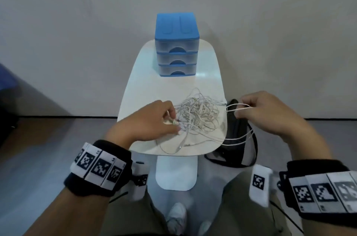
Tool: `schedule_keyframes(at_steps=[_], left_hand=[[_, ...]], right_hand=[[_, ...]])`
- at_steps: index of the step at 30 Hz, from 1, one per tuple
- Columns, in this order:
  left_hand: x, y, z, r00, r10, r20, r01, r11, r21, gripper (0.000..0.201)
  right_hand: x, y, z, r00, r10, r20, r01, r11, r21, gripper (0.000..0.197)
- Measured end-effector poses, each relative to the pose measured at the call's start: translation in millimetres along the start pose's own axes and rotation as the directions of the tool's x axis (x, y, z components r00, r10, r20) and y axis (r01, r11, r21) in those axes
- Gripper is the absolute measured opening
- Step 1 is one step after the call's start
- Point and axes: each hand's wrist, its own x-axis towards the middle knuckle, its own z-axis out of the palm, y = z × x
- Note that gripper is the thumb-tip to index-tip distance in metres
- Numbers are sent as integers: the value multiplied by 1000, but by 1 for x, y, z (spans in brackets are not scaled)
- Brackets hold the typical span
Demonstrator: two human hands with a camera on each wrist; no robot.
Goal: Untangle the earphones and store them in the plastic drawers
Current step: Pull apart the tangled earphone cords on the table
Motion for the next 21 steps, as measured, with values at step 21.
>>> schedule_keyframes(at_steps=[21], left_hand=[[-17, 5, 11, 889, 115, -444, -63, 989, 131, 9]], right_hand=[[-10, -25, 16, 964, -201, 171, 141, 940, 311, 21]])
